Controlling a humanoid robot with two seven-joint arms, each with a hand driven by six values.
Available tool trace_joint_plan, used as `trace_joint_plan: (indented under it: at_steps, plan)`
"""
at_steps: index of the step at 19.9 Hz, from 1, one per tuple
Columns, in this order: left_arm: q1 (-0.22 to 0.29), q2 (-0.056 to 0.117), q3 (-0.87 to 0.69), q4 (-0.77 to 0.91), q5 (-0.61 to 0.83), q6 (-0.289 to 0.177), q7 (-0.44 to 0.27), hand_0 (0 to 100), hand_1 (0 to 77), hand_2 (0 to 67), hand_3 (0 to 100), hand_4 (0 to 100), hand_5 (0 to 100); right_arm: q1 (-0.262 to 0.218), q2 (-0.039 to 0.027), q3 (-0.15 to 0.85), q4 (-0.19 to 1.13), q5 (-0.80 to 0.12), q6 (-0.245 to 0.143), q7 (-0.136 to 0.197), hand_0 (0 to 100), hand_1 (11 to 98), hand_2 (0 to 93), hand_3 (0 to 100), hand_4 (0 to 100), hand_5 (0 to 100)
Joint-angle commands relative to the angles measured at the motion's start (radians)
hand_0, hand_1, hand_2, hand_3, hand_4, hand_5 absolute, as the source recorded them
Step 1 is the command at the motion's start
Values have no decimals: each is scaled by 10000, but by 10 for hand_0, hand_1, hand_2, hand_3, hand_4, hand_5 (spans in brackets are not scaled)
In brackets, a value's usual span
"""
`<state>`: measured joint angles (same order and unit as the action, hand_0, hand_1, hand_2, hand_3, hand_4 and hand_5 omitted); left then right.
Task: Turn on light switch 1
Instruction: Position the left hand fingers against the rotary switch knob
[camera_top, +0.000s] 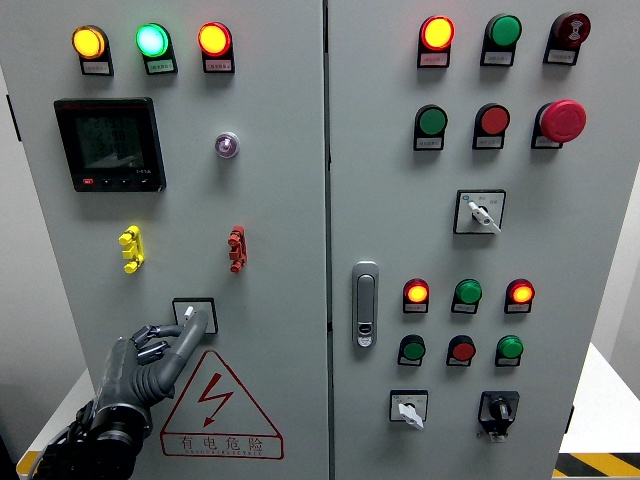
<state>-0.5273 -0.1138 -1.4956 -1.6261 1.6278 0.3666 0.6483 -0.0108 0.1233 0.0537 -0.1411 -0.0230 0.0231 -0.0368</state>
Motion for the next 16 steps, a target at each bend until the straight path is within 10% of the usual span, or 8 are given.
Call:
trace_joint_plan:
  at_steps: [1, 16]
  plan:
    - [-19, 3, 0, 1, 13, -15, 98, 0, 536, 519, 1000, 1000, 1000, 0, -6, 0, 0, 0, -1, 0, 0, 198, 0, 197, 194, 105]
    - [-142, 80, 15, 47, 44, -30, 159, 6, 548, 524, 1000, 1000, 1000, 0, -6, 0, 0, 0, -16, 0, 0, 198, 0, 197, 194, 105]
